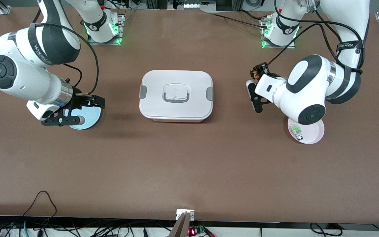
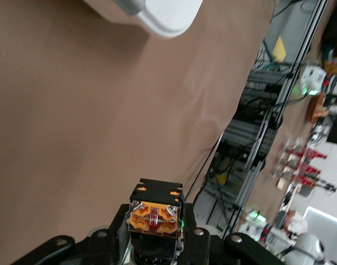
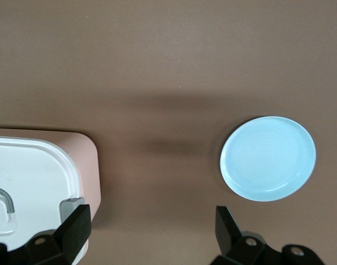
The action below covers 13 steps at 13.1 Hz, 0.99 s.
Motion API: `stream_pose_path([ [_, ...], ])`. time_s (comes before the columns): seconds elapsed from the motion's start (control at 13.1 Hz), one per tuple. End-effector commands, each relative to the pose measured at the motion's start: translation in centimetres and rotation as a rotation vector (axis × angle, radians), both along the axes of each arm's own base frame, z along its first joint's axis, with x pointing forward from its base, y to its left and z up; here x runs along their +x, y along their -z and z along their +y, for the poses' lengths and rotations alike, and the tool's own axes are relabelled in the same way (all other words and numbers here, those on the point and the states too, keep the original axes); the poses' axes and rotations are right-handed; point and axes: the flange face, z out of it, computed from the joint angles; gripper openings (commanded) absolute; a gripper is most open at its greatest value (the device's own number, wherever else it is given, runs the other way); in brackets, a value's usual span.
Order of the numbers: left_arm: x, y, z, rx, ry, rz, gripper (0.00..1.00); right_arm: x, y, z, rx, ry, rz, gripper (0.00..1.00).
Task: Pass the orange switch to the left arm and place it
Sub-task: 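Carry the switch to the pink plate with the left gripper while the right retracts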
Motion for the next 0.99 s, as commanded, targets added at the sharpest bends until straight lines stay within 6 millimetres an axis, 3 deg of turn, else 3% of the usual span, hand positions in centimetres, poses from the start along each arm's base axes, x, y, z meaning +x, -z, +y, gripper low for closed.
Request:
stream_pose_path([
  [0.0, -0.1, -0.7, 1.6, 0.017, 0.121, -0.038, 0.00, -0.6, -1.8, -1.5, -0.088, 0.017, -0.028, 1.00],
  [0.08, -0.1, -0.5, 2.0, 0.020, 0.157, -0.047, 0.00, -0.5, -2.3, -2.2, -0.109, 0.016, -0.041, 1.00],
  [0.23, 0.2, -0.1, 2.9, 0.022, 0.231, -0.067, 0.00, 0.1, -3.8, -5.9, -0.115, 0.081, -0.066, 1.00],
  [0.38, 0.5, 0.3, 3.7, 0.049, 0.303, -0.082, 0.00, 0.2, -4.6, -7.3, -0.125, 0.103, -0.085, 1.00],
  [0.53, 1.1, 1.1, 5.0, 0.030, 0.390, -0.111, 0.00, 0.3, -4.7, -10.1, -0.134, 0.133, -0.080, 1.00],
  [0.69, 2.1, 2.4, 8.3, 0.040, 0.439, -0.139, 0.00, 0.2, -5.1, -13.3, -0.133, 0.124, -0.081, 1.00],
  [0.92, 4.5, 5.2, 15.5, -0.015, 0.493, -0.236, 0.00, 0.3, -5.3, -15.1, -0.132, 0.098, -0.078, 1.00],
])
